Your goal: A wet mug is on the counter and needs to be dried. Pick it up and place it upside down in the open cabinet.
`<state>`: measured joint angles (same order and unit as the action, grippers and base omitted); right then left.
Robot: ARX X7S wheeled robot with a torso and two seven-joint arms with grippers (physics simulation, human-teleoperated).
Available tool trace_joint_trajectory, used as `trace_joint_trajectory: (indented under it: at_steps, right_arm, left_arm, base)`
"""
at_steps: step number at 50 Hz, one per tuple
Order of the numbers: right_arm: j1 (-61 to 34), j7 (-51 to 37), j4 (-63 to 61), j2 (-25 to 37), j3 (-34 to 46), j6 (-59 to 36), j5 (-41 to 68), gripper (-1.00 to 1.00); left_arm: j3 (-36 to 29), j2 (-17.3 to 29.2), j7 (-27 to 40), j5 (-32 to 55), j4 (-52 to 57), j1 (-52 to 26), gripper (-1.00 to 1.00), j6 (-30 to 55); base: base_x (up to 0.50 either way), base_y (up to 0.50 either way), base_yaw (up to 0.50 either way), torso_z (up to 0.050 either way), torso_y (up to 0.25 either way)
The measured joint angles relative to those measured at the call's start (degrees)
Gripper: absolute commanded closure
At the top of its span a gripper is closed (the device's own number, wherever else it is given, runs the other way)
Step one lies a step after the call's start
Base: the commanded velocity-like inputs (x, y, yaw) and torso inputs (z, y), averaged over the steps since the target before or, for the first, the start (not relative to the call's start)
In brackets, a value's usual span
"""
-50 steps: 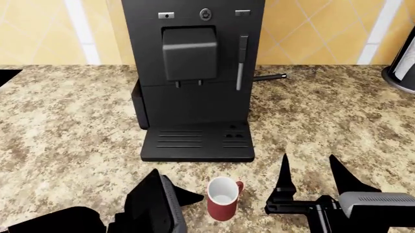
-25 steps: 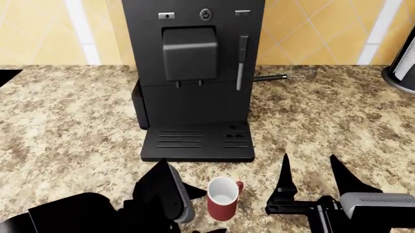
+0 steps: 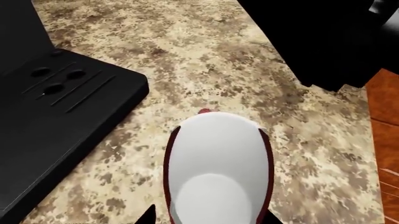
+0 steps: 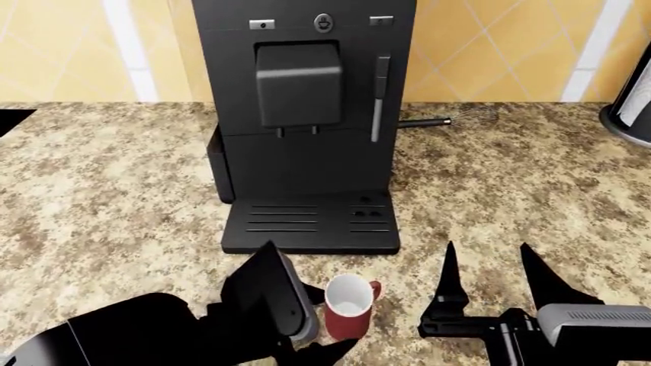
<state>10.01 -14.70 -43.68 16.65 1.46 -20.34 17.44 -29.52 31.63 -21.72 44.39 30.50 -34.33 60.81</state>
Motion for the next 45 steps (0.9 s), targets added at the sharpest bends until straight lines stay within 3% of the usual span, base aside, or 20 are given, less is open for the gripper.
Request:
trace_joint_trajectory:
  at_steps: [21,37,41,45]
  right_arm:
    - [0.04,-0.78,-0.31,0.67,0.0,0.12,0.87,-1.0]
    - [0.93,-1.44,-2.6,1.96,-2.11,-0.82,3.47,-1.0]
    - [1.05,-1.63,-4.14,3.11,-3.63,-2.45,5.62,-1.0]
    - [0.65,-1.74,-5.98,4.98,-5.45,-5.35,9.26,-1.0]
  left_arm:
    - [-1.12,0.52,3.5,-2.09,2.91,0.57,1.0,-0.25]
    - [5.7,2.83,15.34,6.7,19.72,-4.14,1.0,16.25]
    - [2.3,6.14,22.24,11.82,22.93,-9.9,1.0,16.53]
    - [-9.41,10.55,30.85,14.6,25.12,-20.76,1.0,13.61]
  base:
    - [0.0,0.0,0.0,0.0,-0.003]
    - [0.0,0.0,0.0,0.0,0.0]
    - [0.0,0.0,0.0,0.0,0.0]
    - [0.0,0.0,0.0,0.0,0.0]
